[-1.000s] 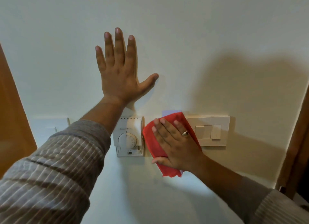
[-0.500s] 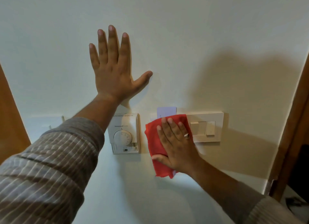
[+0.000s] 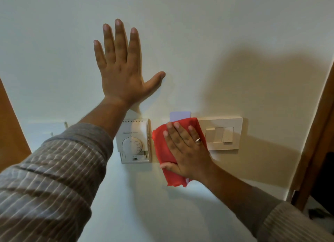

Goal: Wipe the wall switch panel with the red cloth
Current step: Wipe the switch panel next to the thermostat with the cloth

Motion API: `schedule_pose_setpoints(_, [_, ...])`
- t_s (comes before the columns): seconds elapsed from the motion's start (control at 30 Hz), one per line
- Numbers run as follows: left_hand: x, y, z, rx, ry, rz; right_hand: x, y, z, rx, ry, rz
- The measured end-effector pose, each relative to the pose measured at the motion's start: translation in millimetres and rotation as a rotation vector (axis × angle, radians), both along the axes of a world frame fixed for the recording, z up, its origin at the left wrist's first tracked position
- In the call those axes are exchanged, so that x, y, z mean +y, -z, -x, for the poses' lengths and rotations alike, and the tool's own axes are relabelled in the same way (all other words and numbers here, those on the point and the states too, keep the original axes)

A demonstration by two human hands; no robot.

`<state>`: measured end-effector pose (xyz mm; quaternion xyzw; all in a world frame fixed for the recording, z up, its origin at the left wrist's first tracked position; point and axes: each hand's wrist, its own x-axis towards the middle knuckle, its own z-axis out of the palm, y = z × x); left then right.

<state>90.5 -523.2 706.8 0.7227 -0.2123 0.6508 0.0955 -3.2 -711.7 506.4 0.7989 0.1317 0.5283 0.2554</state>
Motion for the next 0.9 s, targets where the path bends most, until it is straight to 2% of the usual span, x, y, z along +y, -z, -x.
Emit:
schedule_pose_setpoints(0.2, [3,1,-1,0.008,0.013,-0.014,-21,-10,6,0.118,-0.124,0.292])
schedule_pose_setpoints(0.27, [4,2,-1,0.006,0.018,-0.015,-28,-13,9,0.079,-0.142,0.243])
schedule_pose_setpoints(0.37, [2,1,-2,0.0,0.019,-0.011,-22,-5,10,-0.008,-0.048,0.019])
schedule_pose_setpoints(0.47, [0,1,-3,0.0,0.014,-0.005,2,8,3,-0.006,0.025,-0.13])
schedule_pose_setpoints(0.53, [0,1,-4,-0.008,0.019,-0.006,9,9,0,0.008,0.004,-0.066])
schedule_pose_setpoints(0.63, [2,0,-3,0.0,0.022,-0.016,-12,6,6,0.052,-0.061,0.169])
schedule_pose_setpoints(0.7, [3,1,-3,0.011,0.02,-0.023,-29,5,14,0.103,-0.087,0.225])
schedule_pose_setpoints(0.9, [0,1,-2,0.008,0.011,-0.012,-29,6,16,0.011,-0.045,0.057])
